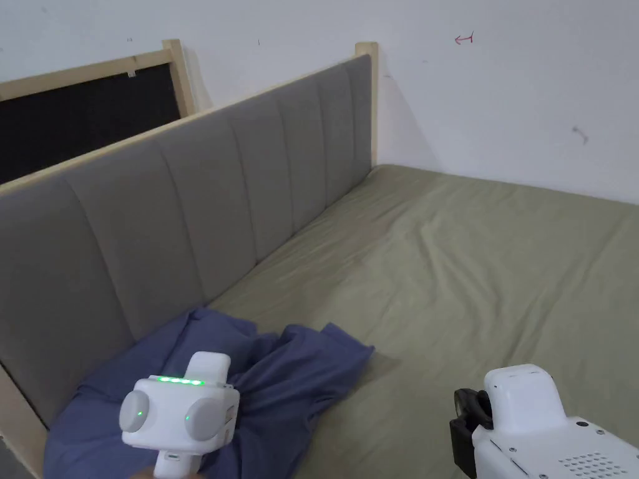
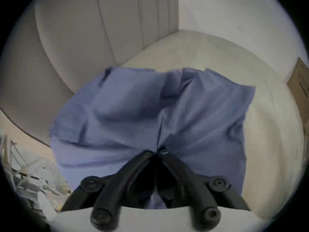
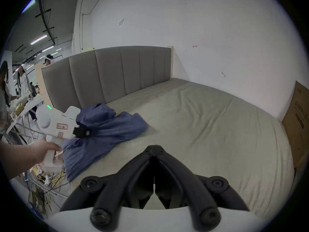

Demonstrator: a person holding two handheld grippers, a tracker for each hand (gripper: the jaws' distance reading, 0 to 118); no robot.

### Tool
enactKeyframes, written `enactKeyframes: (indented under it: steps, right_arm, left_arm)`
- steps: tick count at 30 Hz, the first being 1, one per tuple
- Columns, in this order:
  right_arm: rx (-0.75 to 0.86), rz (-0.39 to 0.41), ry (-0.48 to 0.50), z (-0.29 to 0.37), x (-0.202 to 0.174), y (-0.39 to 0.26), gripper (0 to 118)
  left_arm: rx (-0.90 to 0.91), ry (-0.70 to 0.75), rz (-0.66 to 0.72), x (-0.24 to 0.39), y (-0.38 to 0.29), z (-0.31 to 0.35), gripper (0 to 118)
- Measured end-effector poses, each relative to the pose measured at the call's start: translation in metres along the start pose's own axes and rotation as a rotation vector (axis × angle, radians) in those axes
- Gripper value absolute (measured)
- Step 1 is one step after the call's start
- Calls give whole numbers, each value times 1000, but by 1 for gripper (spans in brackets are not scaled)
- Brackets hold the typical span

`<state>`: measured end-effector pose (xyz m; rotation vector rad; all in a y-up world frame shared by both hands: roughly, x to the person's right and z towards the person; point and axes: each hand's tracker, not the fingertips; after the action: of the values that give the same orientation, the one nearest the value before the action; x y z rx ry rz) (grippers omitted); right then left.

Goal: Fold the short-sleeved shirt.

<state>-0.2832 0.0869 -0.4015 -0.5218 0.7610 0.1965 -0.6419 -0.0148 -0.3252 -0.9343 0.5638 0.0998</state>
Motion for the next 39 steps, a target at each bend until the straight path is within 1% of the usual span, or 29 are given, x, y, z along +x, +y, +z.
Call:
enactKeyframes:
  steps: [2,4,5,8,9,11,13,15,17,20,22,27,33,35,37,39]
  right_arm:
    - [14,-5,-14,10,4,2,0]
    - [26,-20,-22,21,10,6,0]
    - [34,-26,-26,26,13,8,0]
    - [76,-43,-56,48,22,14,0]
    - [98,-51,-68,58,26,16,0]
    - [130,-69,-88,74,34,21,0]
    - [165,-85,-107,95,44,25,0]
    - [200,-98,-145,115,53,28,0]
    - [232,-117,-174,137,65,29,0]
    - [267,-132,-227,170,85,27,0]
    - [295,-144,-290,194,100,23,0]
    - [357,-202,-459,258,147,5,0]
    - [330,-263,-643,323,208,-31,0]
    - [311,-297,-675,338,225,-45,0]
    - [259,-341,-699,346,241,-60,0]
    - [235,-388,-713,350,251,-75,0]
  left_arm:
    - [59,-123,38,-15,4,22,0]
    - [112,-70,16,-28,4,54,0]
    - [128,-72,22,-31,15,73,0]
    - [213,-104,64,-50,17,129,0]
    - [252,-108,48,-49,34,138,0]
    - [319,-99,-23,-44,43,176,0]
    - [392,-145,-74,-29,63,210,0]
    - [458,-193,-113,-9,76,246,0]
    - [526,-282,-146,19,90,279,0]
    - [608,-402,-209,74,105,323,0]
    - [627,-503,-244,116,114,343,0]
    - [597,-765,-309,227,119,370,0]
    - [464,-993,-422,370,91,374,0]
    - [384,-1040,-457,414,79,369,0]
    - [221,-1115,-425,455,66,350,0]
    - [65,-1131,-403,489,53,325,0]
